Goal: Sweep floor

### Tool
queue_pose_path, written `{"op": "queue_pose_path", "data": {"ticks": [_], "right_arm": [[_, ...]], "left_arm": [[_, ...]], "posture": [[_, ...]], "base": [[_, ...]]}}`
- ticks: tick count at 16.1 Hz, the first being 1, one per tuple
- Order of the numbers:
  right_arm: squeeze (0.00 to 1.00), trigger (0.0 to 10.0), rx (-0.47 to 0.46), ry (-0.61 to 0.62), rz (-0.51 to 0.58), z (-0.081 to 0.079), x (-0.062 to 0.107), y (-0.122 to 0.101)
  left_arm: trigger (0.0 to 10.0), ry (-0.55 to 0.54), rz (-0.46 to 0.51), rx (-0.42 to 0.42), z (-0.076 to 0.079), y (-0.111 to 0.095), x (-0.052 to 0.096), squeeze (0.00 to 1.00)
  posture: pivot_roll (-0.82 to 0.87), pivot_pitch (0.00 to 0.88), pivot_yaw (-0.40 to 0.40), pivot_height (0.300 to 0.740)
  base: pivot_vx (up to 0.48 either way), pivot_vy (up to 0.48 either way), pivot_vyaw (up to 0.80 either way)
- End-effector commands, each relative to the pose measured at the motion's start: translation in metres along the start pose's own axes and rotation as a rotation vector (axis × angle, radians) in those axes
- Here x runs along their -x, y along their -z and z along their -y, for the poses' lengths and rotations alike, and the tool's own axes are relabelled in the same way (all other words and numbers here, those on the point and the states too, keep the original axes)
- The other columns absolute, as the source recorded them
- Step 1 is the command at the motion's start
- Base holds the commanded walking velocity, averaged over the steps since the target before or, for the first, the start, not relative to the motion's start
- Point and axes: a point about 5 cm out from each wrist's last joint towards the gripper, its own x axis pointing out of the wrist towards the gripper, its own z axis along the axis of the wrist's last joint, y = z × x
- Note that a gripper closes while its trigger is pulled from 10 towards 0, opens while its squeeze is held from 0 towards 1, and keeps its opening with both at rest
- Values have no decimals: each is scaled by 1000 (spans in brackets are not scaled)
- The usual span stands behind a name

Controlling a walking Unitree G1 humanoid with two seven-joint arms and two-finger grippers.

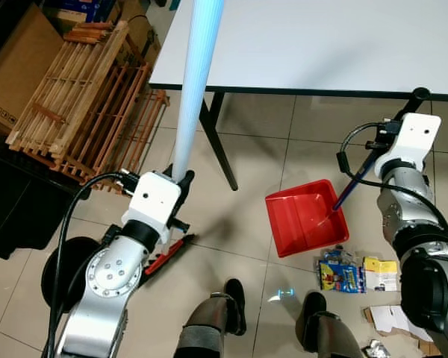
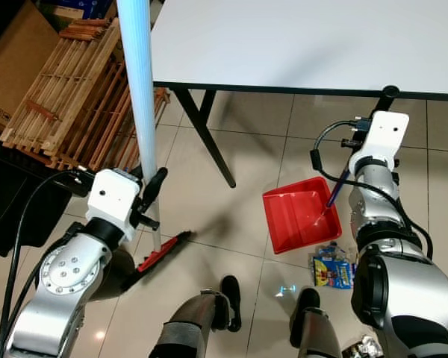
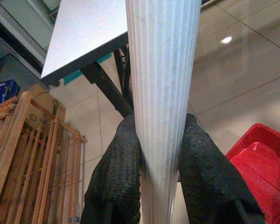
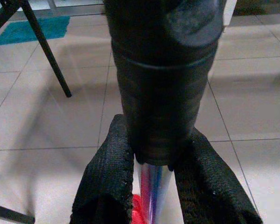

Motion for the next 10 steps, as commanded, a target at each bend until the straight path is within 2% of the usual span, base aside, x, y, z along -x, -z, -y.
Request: {"op": "queue_pose_path", "data": {"ticks": [1, 10], "right_arm": [[0, 0, -29, -13, -68, -6, 8, 19], [0, 0, -36, -22, -64, -8, 7, 19]], "left_arm": [[10000, -14, 3, -34, -4, -3, 6, 0], [10000, -14, 3, -35, -5, -2, 7, 0]], "posture": [[442, 406, 286, 740], [443, 403, 286, 740]], "base": [[0, 0, 0], [0, 0, 0]]}}
